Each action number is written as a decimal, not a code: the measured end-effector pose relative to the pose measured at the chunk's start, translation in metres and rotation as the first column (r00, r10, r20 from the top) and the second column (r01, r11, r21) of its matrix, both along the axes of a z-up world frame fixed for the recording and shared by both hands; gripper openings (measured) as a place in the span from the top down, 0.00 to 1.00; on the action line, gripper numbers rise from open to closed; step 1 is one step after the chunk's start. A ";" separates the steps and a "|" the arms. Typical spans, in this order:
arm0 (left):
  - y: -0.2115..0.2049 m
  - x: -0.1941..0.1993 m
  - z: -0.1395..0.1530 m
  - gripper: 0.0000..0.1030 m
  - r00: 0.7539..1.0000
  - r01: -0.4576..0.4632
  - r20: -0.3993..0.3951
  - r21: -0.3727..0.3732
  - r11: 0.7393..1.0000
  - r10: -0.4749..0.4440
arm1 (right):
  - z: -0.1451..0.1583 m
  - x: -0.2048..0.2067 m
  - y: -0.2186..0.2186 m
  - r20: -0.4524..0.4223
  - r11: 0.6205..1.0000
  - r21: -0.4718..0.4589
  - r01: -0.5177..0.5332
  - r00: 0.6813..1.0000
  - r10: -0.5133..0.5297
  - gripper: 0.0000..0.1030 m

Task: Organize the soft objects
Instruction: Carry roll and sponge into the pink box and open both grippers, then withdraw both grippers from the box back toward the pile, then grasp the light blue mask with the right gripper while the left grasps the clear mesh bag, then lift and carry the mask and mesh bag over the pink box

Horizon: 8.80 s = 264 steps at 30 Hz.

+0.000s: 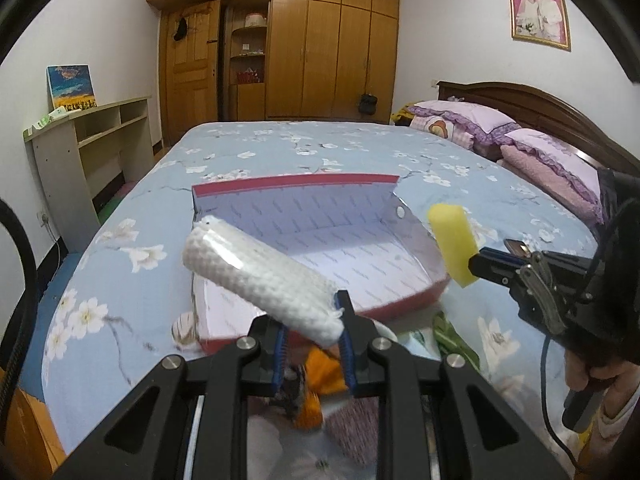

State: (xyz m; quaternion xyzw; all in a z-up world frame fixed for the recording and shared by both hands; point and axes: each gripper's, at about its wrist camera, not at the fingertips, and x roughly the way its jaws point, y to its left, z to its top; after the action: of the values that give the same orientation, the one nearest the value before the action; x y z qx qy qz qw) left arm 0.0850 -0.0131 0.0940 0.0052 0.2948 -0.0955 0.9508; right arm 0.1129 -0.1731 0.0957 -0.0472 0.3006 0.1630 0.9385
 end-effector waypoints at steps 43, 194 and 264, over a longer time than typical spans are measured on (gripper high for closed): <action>0.015 0.111 -0.081 0.78 0.983 -0.033 -0.178 0.016 0.999 0.035 | -0.065 0.074 0.031 -0.166 0.997 0.054 0.059 0.985 -0.049 0.89; 0.054 -0.075 -0.046 0.79 0.986 -0.110 -0.132 -0.077 0.991 0.100 | -0.027 -0.075 0.032 -0.079 0.976 0.208 -0.066 0.993 0.084 0.75; 0.017 0.109 -0.064 0.79 0.984 -0.064 -0.163 0.034 0.997 0.069 | -0.032 0.108 0.014 -0.110 0.993 0.095 0.076 0.992 -0.066 0.75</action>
State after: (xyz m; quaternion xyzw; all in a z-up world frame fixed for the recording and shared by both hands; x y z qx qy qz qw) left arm 0.1936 0.0042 0.0303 0.0014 0.3734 -0.0596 0.9258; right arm 0.2211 -0.1588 0.0637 0.0188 0.3435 0.1465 0.9275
